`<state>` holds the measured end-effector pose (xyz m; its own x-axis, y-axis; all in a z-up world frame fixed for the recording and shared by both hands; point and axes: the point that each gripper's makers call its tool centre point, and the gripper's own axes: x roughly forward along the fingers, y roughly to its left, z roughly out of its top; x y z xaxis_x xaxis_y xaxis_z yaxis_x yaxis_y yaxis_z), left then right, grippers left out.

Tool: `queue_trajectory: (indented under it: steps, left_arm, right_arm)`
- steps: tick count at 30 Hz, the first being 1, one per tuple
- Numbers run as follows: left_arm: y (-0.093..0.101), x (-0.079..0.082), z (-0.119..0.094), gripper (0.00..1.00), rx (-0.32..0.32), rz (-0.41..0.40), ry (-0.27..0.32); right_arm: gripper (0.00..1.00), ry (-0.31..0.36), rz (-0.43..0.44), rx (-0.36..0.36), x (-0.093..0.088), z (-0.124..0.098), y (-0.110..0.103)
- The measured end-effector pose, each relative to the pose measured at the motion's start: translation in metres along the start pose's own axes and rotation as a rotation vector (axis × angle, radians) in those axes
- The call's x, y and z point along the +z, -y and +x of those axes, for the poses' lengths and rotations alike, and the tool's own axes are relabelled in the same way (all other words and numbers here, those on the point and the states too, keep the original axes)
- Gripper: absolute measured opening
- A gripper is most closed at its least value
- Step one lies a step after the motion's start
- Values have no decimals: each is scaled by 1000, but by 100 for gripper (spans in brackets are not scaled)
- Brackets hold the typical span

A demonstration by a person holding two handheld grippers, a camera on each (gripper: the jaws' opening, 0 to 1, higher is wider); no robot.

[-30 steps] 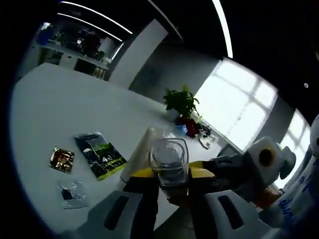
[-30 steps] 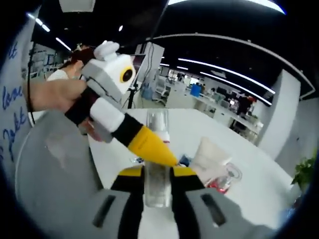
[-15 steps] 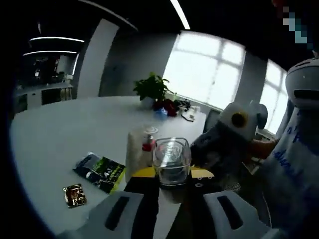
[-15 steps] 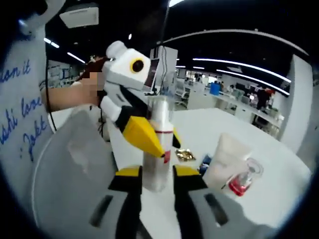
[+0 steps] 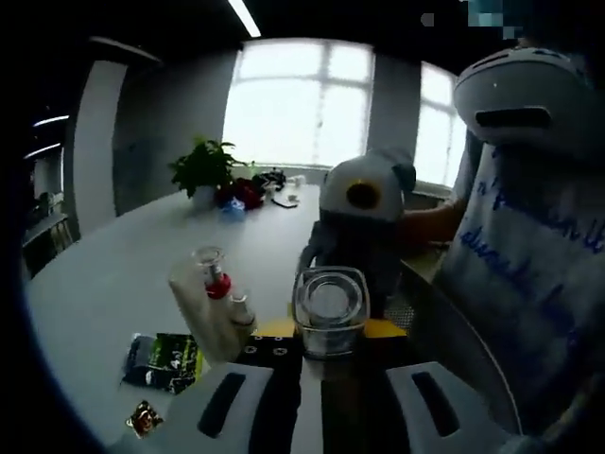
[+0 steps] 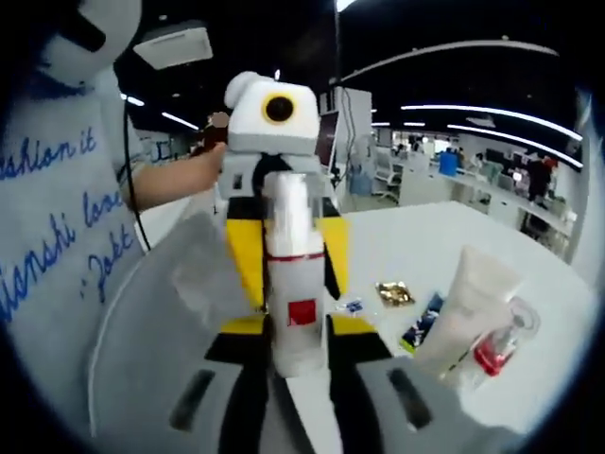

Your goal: Arrange the skincare products in the storage area until every visible bottle or jar stands upright without overlapping.

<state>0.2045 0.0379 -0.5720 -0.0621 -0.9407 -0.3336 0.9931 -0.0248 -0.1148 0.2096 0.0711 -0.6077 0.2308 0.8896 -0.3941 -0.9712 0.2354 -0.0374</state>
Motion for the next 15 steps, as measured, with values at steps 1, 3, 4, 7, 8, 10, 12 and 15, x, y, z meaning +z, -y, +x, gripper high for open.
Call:
queue_trajectory:
  steps: [1,3,4,7,8,10,12,15]
  left_arm:
    - [1,0,0,17,-10,2,-6]
    - [4,-1,1,17,-33,7,-12]
    - [6,-1,1,17,-46,7,-14]
    - [5,-1,0,17,-55,11,-9]
    - [5,-1,1,18,-54,5,0]
    - [2,1,2,18,-31,0,27]
    - [-4,4,4,18,6,-18,66]
    - [-10,1,8,19,50,-65,65]
  right_arm:
    - [23,-2,-2,16,0,1,-3]
    - [21,-1,0,37,0,2,-7]
    - [21,-1,3,43,-1,2,-8]
    - [20,-4,27,52,-1,2,-8]
    - [20,-6,28,51,-1,2,-8]
    - [19,-11,27,33,-2,1,-5]
    - [19,-9,37,6,-2,0,0]
    - [19,-26,60,-32,-7,0,5]
